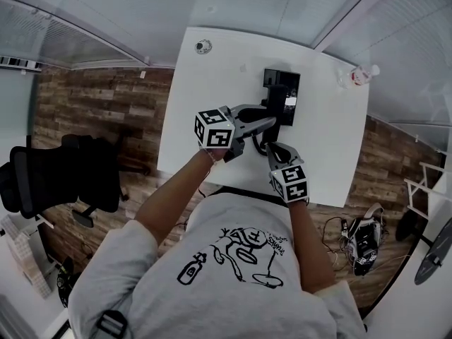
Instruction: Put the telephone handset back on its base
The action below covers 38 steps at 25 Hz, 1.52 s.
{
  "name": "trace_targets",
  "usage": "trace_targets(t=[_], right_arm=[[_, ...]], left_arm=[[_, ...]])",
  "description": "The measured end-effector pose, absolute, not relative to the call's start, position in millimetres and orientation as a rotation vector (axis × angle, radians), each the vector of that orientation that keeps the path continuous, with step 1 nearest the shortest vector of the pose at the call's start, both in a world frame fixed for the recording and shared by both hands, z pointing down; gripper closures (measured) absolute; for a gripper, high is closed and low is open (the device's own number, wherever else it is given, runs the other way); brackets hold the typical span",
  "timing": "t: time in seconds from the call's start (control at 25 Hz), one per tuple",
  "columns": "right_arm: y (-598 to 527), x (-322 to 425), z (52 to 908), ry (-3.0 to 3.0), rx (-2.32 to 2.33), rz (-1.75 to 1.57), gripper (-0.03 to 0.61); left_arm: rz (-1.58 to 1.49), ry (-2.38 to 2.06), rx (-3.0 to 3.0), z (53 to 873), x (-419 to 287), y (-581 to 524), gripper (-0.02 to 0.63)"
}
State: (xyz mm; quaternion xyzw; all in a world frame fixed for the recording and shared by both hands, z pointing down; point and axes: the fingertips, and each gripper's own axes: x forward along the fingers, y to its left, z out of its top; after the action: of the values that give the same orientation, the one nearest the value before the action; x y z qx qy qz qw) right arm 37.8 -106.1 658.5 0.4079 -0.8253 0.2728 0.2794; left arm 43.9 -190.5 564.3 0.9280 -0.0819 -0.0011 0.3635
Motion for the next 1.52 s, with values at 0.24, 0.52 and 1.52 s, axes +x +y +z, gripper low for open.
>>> trace_targets(t=[0.24,0.52,1.52], right_arm=[[-104.0,33.9,669.4,-2.187,1.091,0.736,0.574],[-107.9,35.5,678.6,-2.153,1.121,0.743,0.575],[-122.2,50.4,688.7,-2.088,1.172,0.802,0.574]], left_arm=[[0.121,-0.225,2.451,585.6,47.0,-195.8,0.515],[0.163,-0.228,2.406,607.7,45.7,-207.9,0.502],[0.202,-0.209,2.030,681.1,49.3,-240.3,0.477]])
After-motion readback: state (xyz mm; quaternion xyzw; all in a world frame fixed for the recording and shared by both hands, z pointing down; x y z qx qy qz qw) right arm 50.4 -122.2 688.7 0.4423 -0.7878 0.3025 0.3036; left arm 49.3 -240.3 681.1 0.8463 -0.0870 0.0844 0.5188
